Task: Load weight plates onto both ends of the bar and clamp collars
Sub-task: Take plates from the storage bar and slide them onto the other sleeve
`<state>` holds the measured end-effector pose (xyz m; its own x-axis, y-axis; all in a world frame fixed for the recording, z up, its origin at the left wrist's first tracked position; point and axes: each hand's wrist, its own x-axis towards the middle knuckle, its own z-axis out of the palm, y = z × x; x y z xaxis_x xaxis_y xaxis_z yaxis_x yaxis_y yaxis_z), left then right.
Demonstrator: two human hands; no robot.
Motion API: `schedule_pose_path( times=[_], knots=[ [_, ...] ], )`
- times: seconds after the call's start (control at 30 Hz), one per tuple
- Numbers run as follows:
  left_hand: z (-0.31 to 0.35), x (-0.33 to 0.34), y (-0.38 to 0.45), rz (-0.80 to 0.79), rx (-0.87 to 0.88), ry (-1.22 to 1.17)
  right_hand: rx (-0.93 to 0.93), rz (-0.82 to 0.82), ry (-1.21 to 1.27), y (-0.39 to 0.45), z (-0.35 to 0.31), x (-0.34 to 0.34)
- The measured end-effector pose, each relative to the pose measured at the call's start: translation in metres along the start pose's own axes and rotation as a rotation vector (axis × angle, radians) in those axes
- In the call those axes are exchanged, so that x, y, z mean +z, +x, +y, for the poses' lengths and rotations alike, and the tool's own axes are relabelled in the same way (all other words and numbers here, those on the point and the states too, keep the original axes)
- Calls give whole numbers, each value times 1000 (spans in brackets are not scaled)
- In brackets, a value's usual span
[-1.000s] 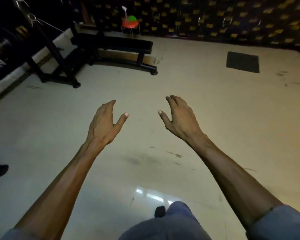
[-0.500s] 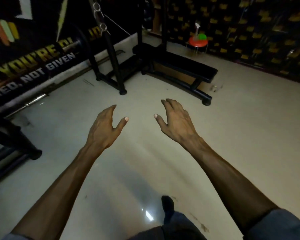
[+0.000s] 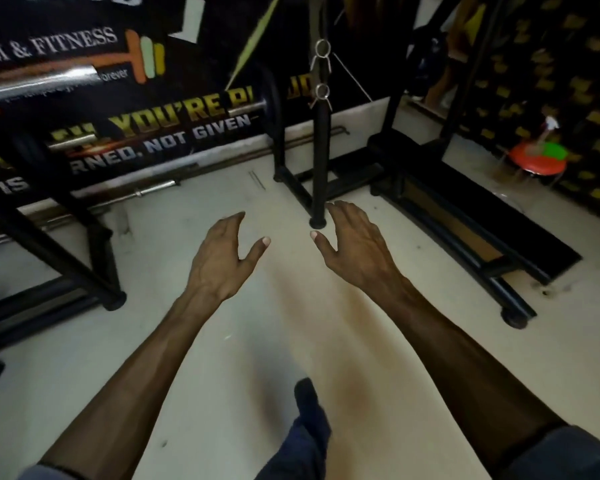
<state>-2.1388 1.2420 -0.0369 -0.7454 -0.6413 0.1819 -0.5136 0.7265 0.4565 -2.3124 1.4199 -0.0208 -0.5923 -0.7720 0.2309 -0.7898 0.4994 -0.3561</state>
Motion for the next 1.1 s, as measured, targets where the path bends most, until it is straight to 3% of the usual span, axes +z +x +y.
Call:
schedule_pose_path(
  times=[0.37, 0.67, 1.1],
  knots=[
    [-64, -8, 251, 113, -144, 54, -126, -60, 120, 299, 17, 51],
    [-138, -7, 448, 186, -214, 91, -249, -69, 149, 534, 16, 132],
    [-261, -21, 664, 304, -530, 107, -525, -157, 161, 839, -49, 241]
  ],
)
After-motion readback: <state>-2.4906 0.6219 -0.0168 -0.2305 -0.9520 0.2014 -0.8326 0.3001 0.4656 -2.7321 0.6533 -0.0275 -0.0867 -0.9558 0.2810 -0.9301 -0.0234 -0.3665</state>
